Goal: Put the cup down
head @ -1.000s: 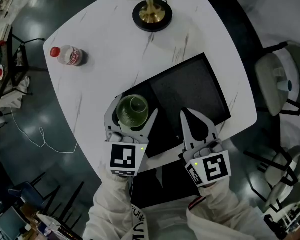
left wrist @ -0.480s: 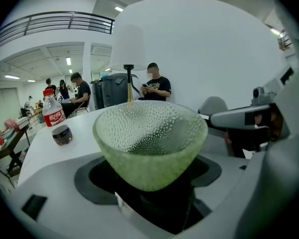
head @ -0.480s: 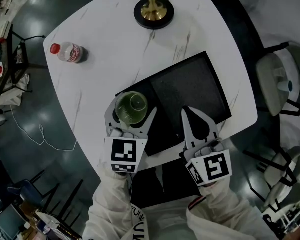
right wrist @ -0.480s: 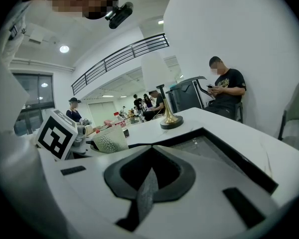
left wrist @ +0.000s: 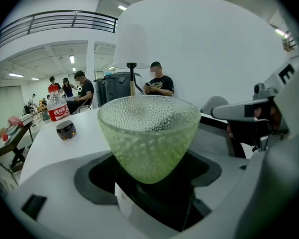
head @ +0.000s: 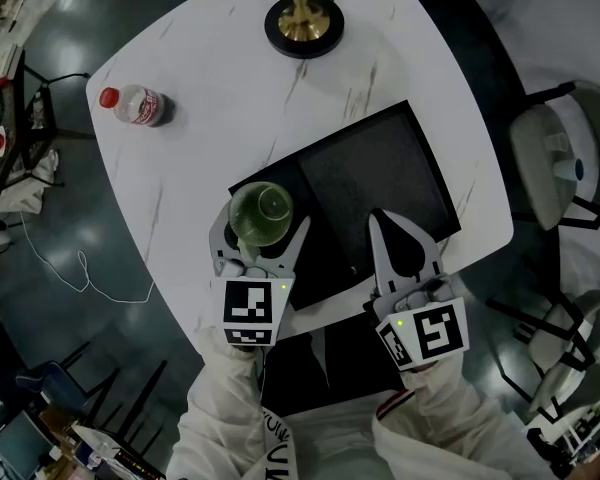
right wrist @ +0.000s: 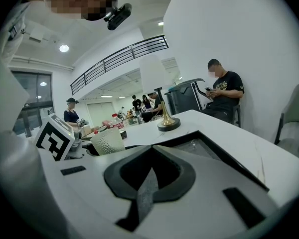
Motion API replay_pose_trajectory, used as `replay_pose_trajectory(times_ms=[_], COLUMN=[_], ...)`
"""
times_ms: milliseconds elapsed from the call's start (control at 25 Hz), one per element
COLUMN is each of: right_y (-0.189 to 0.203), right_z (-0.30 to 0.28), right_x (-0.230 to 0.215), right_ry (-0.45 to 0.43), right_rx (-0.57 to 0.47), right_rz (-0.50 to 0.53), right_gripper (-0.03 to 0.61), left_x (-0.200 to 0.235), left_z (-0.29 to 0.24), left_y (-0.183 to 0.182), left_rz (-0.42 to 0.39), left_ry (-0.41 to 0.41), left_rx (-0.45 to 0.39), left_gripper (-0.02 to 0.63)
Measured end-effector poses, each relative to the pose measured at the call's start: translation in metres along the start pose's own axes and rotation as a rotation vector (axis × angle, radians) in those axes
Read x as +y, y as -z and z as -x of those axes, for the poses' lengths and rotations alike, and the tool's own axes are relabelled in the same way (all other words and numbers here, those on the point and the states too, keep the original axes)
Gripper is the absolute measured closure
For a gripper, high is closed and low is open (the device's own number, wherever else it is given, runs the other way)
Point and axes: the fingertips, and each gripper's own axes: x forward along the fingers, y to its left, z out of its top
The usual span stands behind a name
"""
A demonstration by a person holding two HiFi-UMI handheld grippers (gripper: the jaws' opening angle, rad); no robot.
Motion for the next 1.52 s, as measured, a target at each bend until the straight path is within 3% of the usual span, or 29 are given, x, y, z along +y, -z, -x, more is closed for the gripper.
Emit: replay_pose_trajectory(times_ms=[480,840,1120,1520], right_y=[-0.007,-0.009,-0.012,-0.009], right_z=[0.033,0.072,0.113,0.172], right_x=[0.017,0.050,0.102,0.156], right_ry=[0.035,0.067,0.063,0.098], right_rx=[-0.032,-0.063,-0.098,-0.132], right_rz=[0.009,0.033,0.049,0.074], right_gripper=[0.572,0.572,0.572,0.572], left_x=[0.007,0.001,-0.014,-0.031], left_z=[0.025,0.071,0.132,0.207], left_y=[0.013,0.033,0.043,0.039], left_rz=[-0.011,0.000,-0.021,-0.062], left_ry=[-0.052,-0.030,-0.003,0.035], left_rx=[0.016,0.009,-0.019,-0.124], left_gripper=[0.217,0.218,0.218,0.218])
